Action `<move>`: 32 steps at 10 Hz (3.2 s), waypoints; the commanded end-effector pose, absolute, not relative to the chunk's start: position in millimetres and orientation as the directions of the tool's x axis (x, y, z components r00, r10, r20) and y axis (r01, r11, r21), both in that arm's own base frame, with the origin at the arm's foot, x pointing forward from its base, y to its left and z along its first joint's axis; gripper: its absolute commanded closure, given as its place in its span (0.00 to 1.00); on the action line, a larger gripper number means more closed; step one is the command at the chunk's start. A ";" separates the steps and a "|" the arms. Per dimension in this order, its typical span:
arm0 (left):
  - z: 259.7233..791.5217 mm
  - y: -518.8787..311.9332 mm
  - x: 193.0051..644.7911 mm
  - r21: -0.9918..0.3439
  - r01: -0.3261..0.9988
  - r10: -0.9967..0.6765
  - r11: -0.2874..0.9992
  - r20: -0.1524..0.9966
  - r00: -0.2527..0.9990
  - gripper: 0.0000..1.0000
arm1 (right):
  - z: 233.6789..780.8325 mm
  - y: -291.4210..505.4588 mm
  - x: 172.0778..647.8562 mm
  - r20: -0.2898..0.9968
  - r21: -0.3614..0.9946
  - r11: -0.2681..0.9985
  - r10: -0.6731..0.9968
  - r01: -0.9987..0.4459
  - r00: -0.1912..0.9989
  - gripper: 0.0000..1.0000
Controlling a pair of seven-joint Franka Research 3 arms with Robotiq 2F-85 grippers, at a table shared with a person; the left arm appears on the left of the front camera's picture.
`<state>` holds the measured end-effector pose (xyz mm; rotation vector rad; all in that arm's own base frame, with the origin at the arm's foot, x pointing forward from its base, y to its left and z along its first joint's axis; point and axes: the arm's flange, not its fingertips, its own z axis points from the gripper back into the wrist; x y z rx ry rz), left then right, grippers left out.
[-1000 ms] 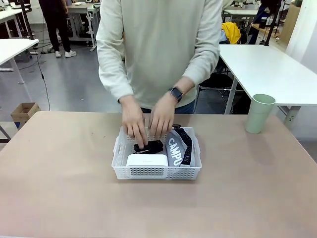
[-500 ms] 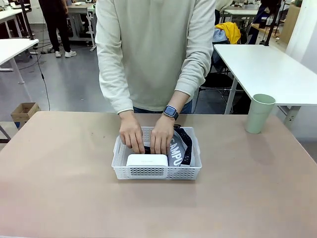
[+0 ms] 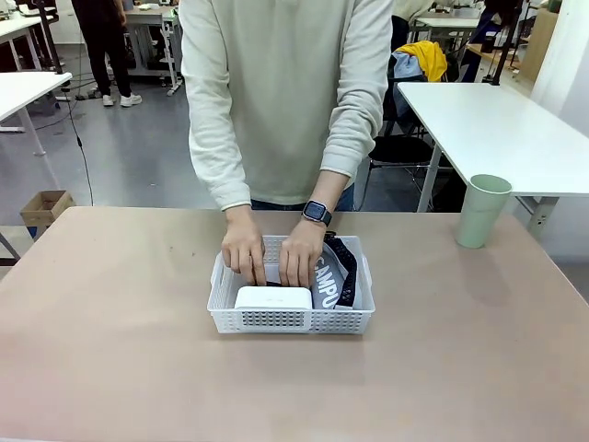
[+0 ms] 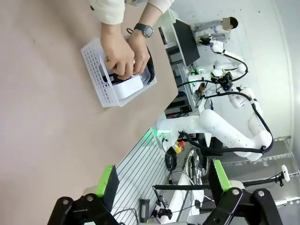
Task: Efficiently arrange items inside the basket to fit them all.
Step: Pick up the Reusable plastic cup and place it inside the Organizing basket.
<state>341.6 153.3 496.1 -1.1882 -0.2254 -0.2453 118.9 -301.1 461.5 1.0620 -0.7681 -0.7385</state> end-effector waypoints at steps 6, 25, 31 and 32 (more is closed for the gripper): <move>496.1 154.7 338.8 -0.887 0.307 -0.076 0.346 0.300 0.951 0.00 | 461.5 -301.1 118.9 0.186 0.938 0.310 -0.826 0.153 0.532 0.00; 496.1 154.7 338.8 -0.887 0.307 -0.076 0.346 0.300 0.951 0.00 | 294.2 -169.2 394.8 0.648 0.414 0.486 0.436 -0.769 0.625 0.00; 496.1 154.7 338.8 -0.887 0.307 -0.076 0.346 0.300 0.951 0.00 | 258.4 -188.4 436.8 0.768 0.478 0.586 0.084 -0.655 0.635 0.00; 496.1 154.7 338.8 -0.887 0.307 -0.076 0.346 0.300 0.951 0.00 | 251.3 -189.8 443.7 0.824 0.337 0.570 0.206 -0.749 0.528 0.00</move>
